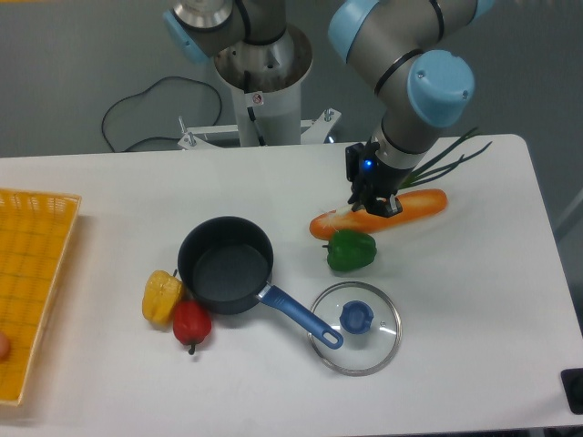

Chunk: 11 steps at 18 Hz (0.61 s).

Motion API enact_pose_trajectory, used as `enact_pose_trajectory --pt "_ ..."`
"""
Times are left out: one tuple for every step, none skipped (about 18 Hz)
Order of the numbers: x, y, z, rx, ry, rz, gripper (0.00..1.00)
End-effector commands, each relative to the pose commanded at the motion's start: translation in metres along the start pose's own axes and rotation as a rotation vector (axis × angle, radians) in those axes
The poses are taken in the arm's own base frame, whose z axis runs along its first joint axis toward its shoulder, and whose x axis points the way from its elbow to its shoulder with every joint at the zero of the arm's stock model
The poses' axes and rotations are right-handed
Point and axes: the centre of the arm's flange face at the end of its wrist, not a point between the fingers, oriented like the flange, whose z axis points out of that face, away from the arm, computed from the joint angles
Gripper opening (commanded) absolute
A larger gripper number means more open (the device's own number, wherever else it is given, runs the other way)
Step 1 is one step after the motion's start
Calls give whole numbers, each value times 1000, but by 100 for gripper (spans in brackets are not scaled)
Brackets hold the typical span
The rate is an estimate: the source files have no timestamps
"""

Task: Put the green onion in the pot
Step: 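Carry the held green onion from the baguette toward the blue saucepan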

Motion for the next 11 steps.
enact_pose_trajectory --pt "0 0 -1 0 -2 -4 2" --pt "0 0 2 3 2 -4 2" --pt "-1 0 -2 9 -5 -6 2" --pt "-2 -1 -6 9 -14 -6 2" --pt "-2 -2 -7 9 -15 -11 2" --pt "-2 -2 -7 10 -15 -24 2" --pt "-2 -2 -7 11 -14 -33 2" --pt "-1 -3 -9 10 -15 -45 2" --pt "-1 -2 -8 13 -13 -55 2" --pt "-1 -2 -8 16 -11 -60 2" --pt "-1 -4 -8 25 -12 -63 2"
